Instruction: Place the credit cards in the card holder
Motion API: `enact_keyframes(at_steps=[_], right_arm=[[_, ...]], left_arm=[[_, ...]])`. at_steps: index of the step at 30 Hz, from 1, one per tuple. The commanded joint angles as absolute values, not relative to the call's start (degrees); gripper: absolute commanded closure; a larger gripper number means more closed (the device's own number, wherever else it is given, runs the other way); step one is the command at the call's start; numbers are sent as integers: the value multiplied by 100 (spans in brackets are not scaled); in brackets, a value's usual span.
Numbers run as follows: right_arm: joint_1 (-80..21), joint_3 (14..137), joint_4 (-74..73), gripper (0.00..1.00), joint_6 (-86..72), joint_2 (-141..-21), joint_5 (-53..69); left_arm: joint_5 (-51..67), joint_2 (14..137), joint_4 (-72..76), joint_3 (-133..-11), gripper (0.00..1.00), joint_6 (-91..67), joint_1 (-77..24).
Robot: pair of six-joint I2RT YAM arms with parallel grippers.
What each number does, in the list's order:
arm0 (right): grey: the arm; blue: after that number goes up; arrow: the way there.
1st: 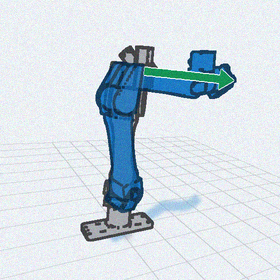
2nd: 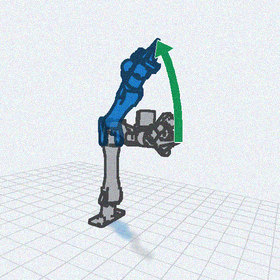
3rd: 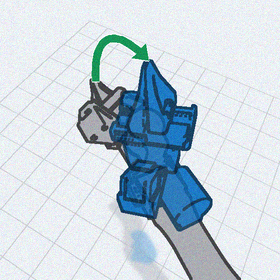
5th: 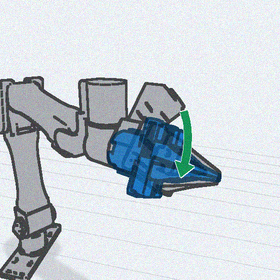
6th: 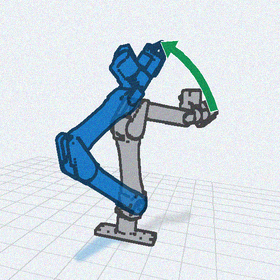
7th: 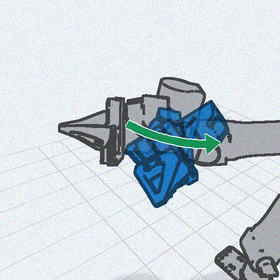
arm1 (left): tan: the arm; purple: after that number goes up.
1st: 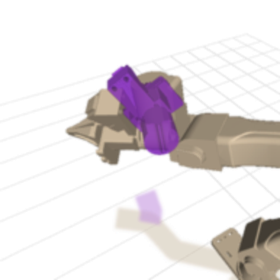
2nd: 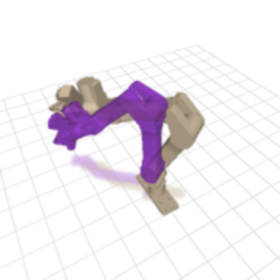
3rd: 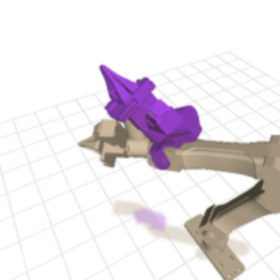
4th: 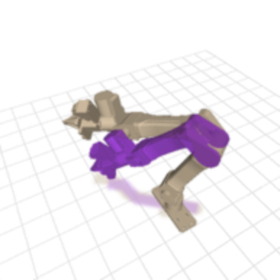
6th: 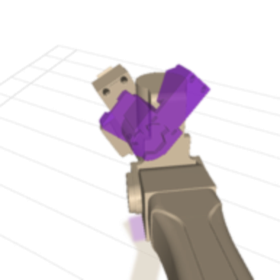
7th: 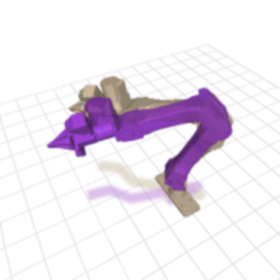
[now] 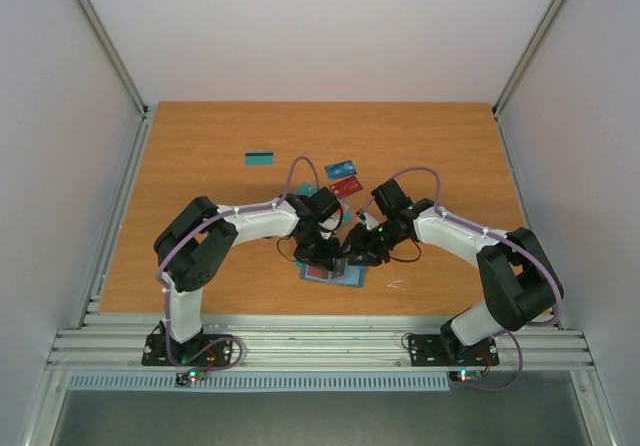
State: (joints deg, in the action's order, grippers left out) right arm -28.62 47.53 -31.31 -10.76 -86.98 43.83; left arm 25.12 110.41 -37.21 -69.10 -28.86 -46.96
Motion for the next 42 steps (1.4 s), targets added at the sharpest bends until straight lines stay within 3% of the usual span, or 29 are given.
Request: enact_keyframes(at_steps=[1,19,42], right_arm=[[-2900,4868,-3103,58,-978,-8719,4559],[-2900,4912,-3425,58,-816,-8798,4241],[-2899,4947,-3430,57,-749,-8961,4233]], left_arm=[[2127,11321,-3957,-6916,100,-2848,-4714],[2095,10549,-4019,-6902,100,-3133,-4714],[2432,11114,-3794,-6999,100,-3129,-4712]])
